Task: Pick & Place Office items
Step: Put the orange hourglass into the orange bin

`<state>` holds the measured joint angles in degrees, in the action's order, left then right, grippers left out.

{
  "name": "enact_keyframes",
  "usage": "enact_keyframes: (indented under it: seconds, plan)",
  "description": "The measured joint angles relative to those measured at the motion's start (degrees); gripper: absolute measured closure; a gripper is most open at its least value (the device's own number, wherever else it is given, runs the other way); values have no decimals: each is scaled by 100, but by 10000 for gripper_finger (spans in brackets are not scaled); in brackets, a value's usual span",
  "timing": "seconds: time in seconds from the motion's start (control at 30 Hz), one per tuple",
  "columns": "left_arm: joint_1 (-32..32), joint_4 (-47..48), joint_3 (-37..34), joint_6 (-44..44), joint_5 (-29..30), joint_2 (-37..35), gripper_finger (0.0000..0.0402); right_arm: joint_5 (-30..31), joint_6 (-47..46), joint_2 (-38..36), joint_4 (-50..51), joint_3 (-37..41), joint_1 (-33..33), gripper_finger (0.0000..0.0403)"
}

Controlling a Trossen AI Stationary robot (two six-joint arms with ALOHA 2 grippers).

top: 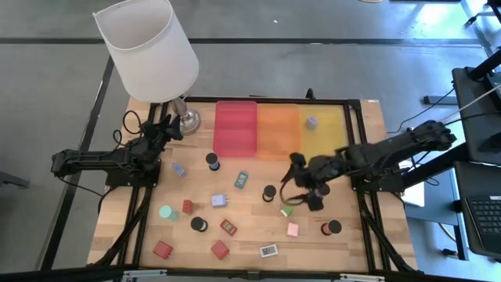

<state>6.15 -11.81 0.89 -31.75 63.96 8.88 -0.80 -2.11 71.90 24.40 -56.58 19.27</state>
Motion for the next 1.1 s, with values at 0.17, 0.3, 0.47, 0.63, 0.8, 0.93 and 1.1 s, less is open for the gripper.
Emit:
enact_keyframes:
  seconds: [0.17,0.3,0.47,0.63,0.8,0.93,1.1]
  plan:
    - [0,1,2,0,0,0,125,299,88,688,-459,0,335,80]
    - [0,0,0,0,2,0,125,822,374,1055,-850,4,456,79]
    - [0,0,1,0,0,-1,125,1210,431,1312,-1074,2,392,78]
    - [0,1,0,0,2,-1,125,1057,168,1494,-1108,4,141,78]
    - [0,1,0,0,1,-2,125,814,214,1722,-1175,0,-90,74]
    - [0,0,0,0,1,-2,125,661,258,1918,-1235,0,-282,53]
    - [0,0,0,0,2,-2,125,611,405,2130,-1232,0,-471,19]
